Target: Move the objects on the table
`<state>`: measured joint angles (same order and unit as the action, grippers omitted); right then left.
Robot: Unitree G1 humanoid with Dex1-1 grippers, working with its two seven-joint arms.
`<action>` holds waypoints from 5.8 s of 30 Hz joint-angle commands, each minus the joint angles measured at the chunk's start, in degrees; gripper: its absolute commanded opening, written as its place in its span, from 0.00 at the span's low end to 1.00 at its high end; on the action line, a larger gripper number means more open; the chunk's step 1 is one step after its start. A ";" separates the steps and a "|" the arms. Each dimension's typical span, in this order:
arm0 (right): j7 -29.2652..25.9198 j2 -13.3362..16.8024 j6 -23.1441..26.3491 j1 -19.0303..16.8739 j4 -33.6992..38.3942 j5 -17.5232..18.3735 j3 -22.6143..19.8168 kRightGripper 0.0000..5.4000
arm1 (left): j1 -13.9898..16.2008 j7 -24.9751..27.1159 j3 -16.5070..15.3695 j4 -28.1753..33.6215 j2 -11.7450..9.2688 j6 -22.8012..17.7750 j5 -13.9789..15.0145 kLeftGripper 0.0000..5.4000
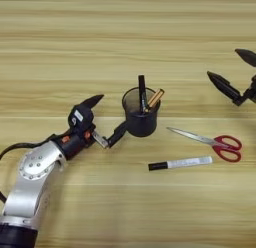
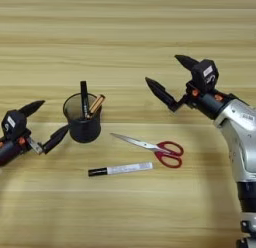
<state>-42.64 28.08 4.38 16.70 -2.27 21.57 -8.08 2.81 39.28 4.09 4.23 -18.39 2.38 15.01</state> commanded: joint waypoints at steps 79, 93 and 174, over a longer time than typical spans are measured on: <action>3.38 -5.14 3.00 -0.01 20.49 17.98 -3.77 1.00 | -12.51 -2.18 7.20 -15.19 4.85 1.19 -8.21 0.99; 3.39 -5.53 2.97 -0.14 20.06 17.54 -3.88 1.00 | -16.64 -1.71 7.58 -18.36 6.70 1.89 -8.84 0.99; -20.30 3.73 -1.29 -7.48 6.82 2.77 8.90 1.00 | -11.63 10.20 3.83 2.74 -2.40 -4.48 2.14 0.87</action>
<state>-63.03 31.69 4.40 8.72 5.56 26.05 0.08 -9.16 48.58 7.47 5.45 -20.02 -1.97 16.35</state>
